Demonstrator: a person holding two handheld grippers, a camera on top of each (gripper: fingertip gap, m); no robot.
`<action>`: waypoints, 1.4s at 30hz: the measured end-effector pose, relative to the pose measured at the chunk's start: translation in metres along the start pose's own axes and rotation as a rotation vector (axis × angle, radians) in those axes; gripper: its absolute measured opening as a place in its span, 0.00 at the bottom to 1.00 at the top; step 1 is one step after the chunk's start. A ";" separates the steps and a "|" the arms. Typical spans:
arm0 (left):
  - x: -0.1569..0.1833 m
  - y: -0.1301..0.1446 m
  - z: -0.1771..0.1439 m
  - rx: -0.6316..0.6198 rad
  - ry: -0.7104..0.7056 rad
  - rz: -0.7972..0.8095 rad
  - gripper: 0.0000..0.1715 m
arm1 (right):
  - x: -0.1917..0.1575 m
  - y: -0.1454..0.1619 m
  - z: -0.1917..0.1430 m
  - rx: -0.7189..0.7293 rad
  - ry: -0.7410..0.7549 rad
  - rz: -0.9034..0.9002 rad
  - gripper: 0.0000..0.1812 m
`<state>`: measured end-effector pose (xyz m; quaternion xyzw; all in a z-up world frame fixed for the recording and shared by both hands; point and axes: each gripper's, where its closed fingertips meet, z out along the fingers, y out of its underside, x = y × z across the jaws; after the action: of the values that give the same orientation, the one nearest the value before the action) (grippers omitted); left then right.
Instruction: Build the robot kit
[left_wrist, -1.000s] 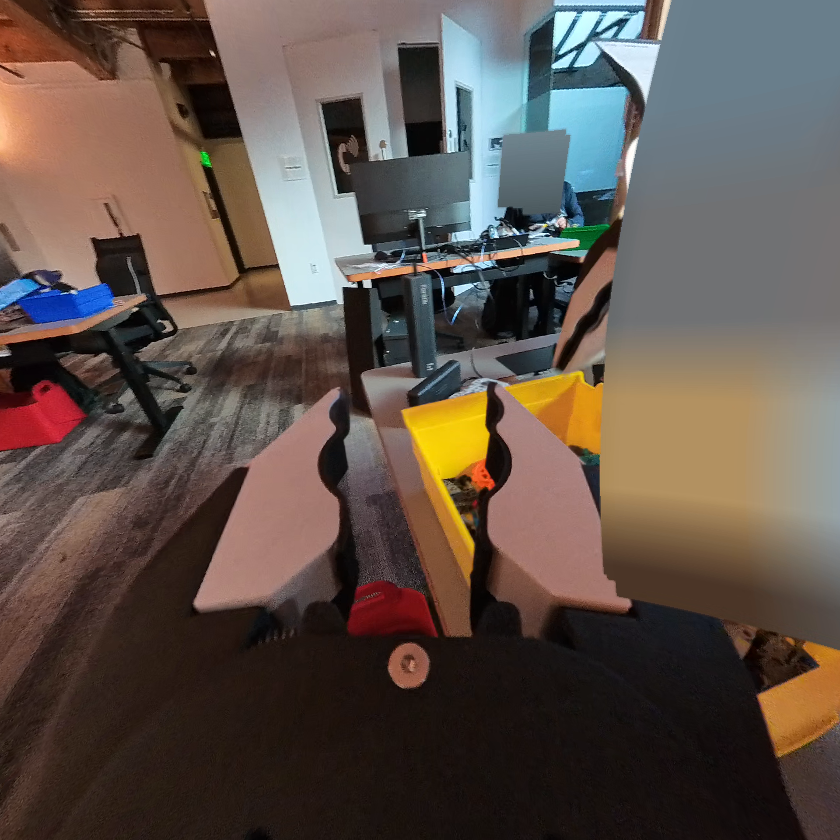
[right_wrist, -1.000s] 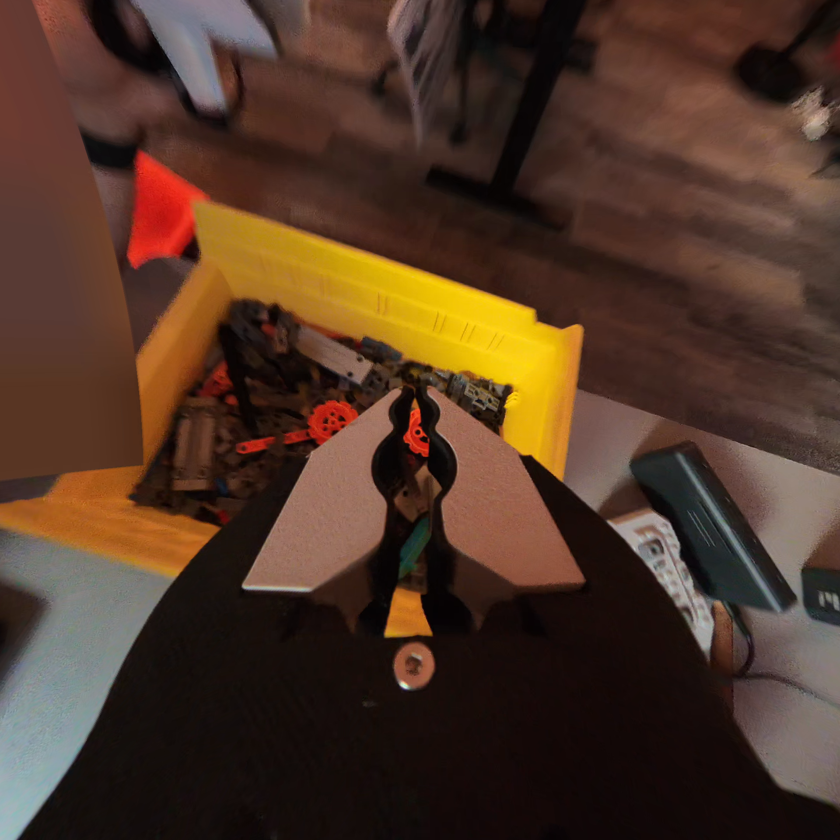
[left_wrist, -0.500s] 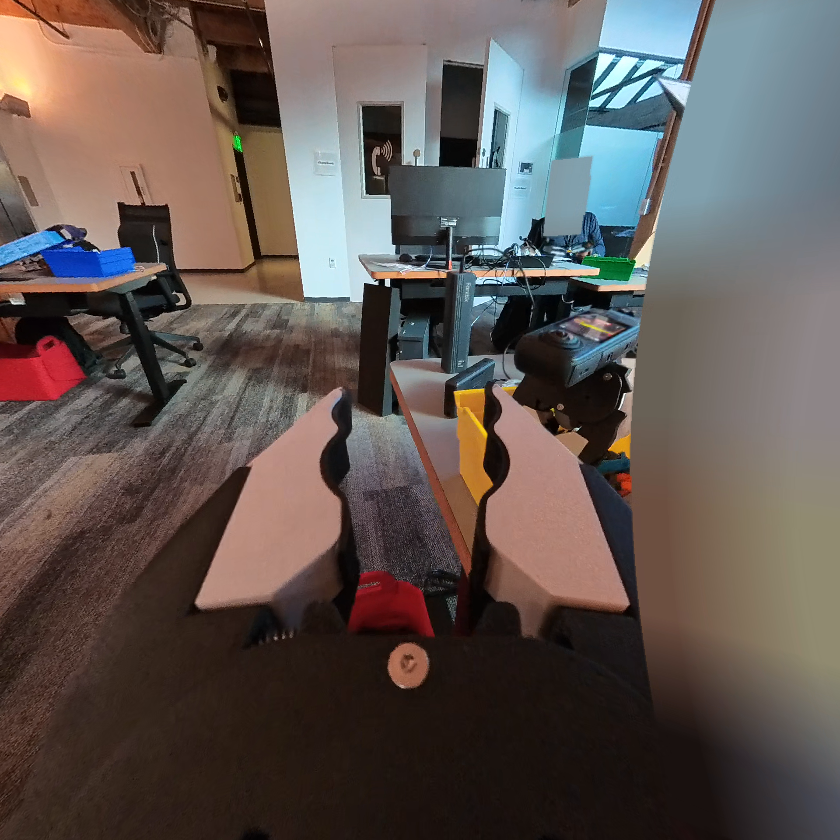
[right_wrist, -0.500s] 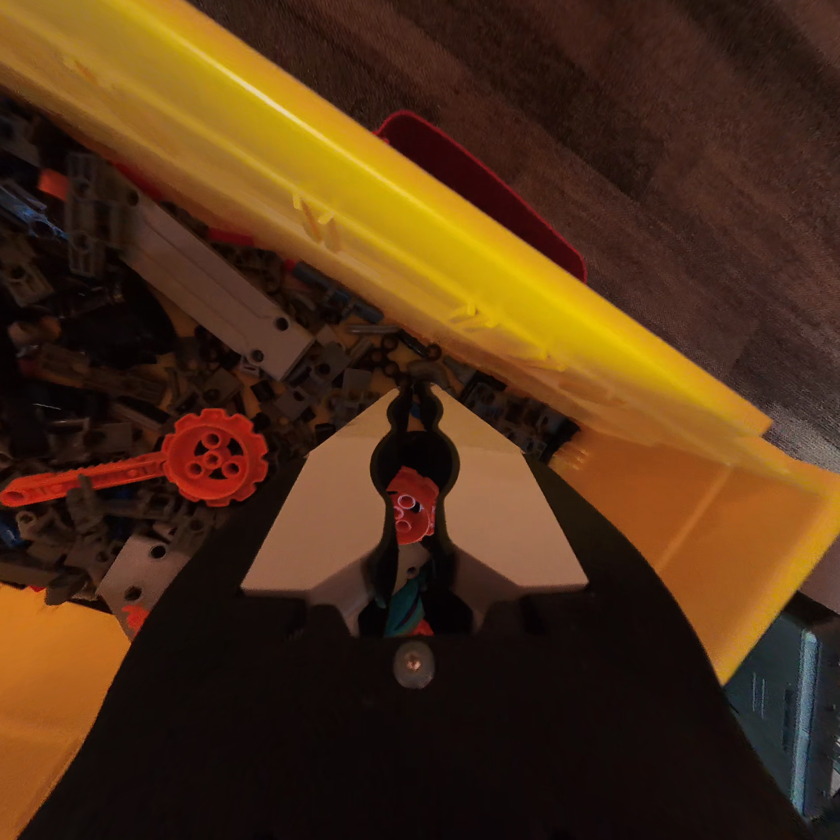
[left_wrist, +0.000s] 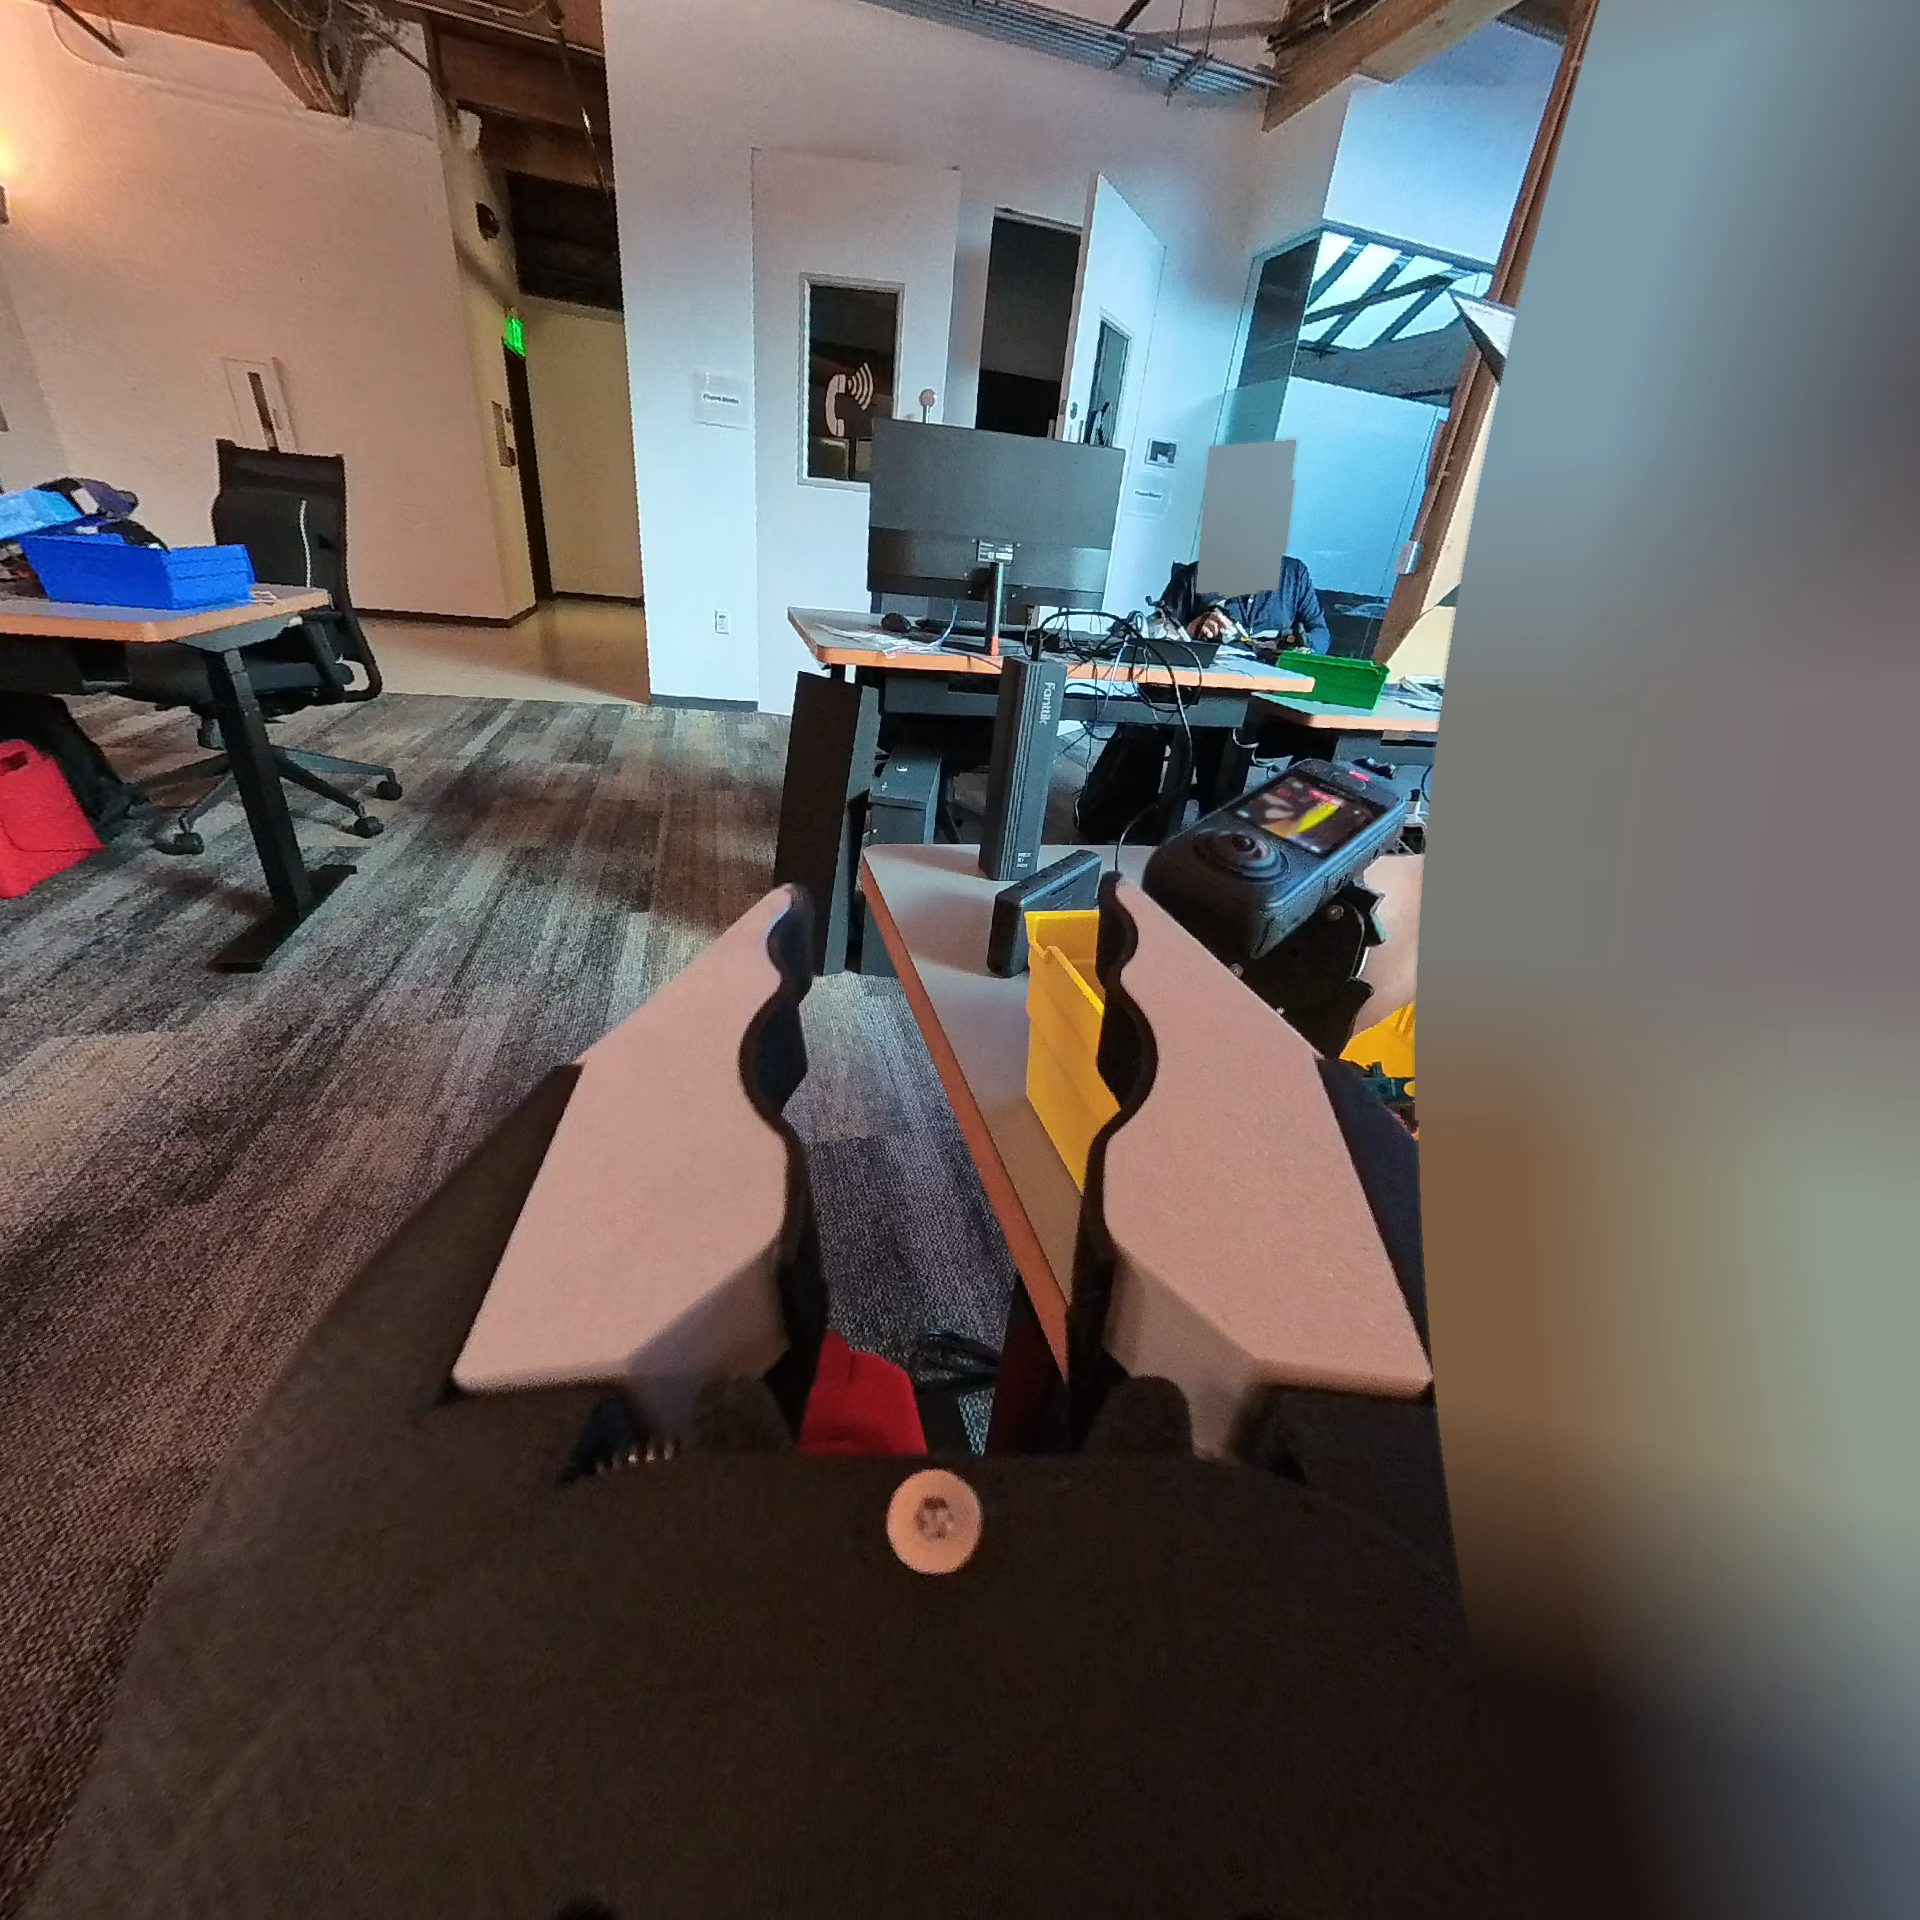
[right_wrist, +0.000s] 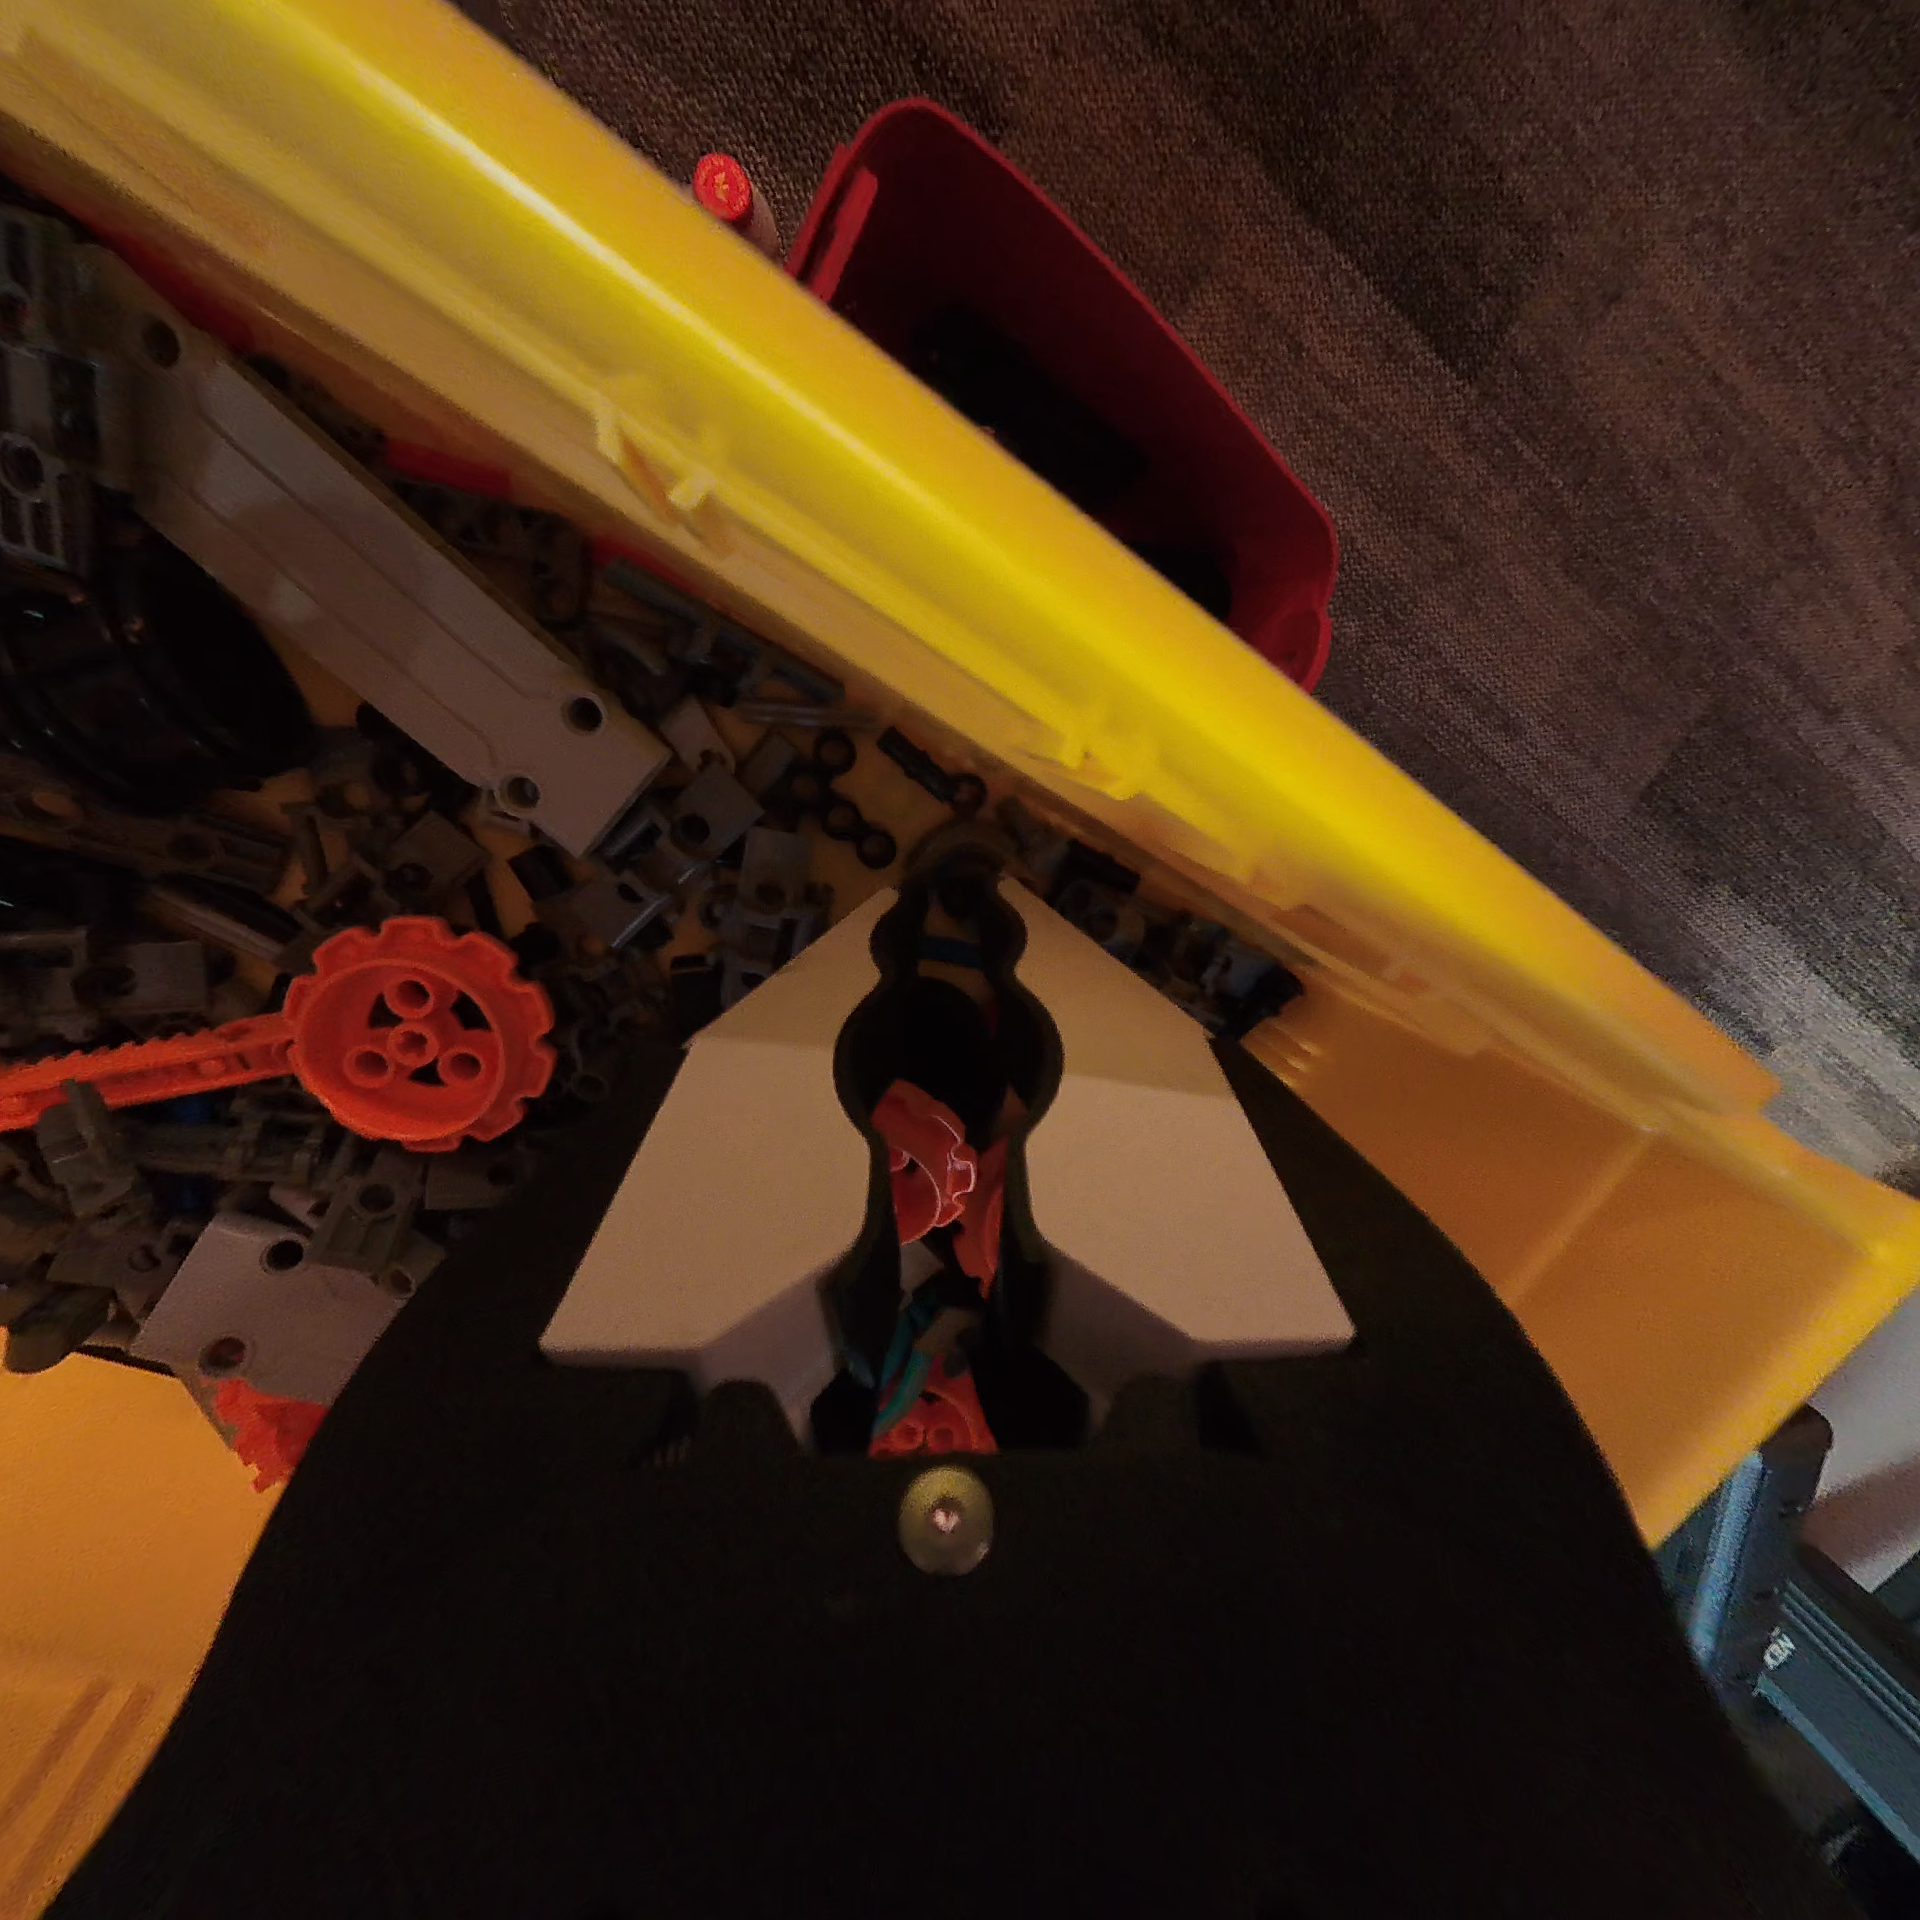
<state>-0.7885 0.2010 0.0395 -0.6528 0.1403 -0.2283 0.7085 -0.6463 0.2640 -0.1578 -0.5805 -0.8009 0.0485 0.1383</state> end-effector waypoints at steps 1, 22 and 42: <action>0.000 -0.001 0.000 0.003 0.002 0.000 0.30 | 0.000 -0.001 0.000 0.011 0.002 -0.005 0.06; 0.008 0.005 0.004 -0.034 0.016 0.036 0.29 | -0.006 -0.010 -0.021 0.150 0.033 -0.012 0.04; 0.050 -0.018 0.004 -0.003 0.079 0.034 0.29 | -0.233 0.195 -0.113 -0.089 0.224 0.580 0.04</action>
<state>-0.7466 0.1785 0.0625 -0.6419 0.1798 -0.2416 0.7051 -0.3691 0.0973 -0.1351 -0.7919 -0.5831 -0.0135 0.1808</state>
